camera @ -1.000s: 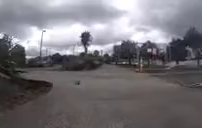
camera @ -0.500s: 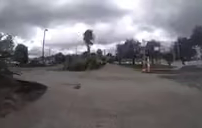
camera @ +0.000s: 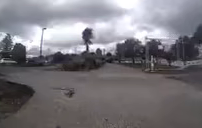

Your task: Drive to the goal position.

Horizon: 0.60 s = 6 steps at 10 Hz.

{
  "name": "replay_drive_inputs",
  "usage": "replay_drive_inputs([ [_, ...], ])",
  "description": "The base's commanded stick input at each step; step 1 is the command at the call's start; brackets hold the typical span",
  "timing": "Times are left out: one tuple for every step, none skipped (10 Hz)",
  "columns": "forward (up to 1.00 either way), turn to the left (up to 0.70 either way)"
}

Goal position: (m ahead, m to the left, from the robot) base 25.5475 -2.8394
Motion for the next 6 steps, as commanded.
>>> replay_drive_inputs([
  [1.0, -0.27],
  [1.0, -0.27],
  [1.0, -0.27],
  [1.0, -0.27],
  [1.0, -0.27],
  [1.0, -0.27],
])
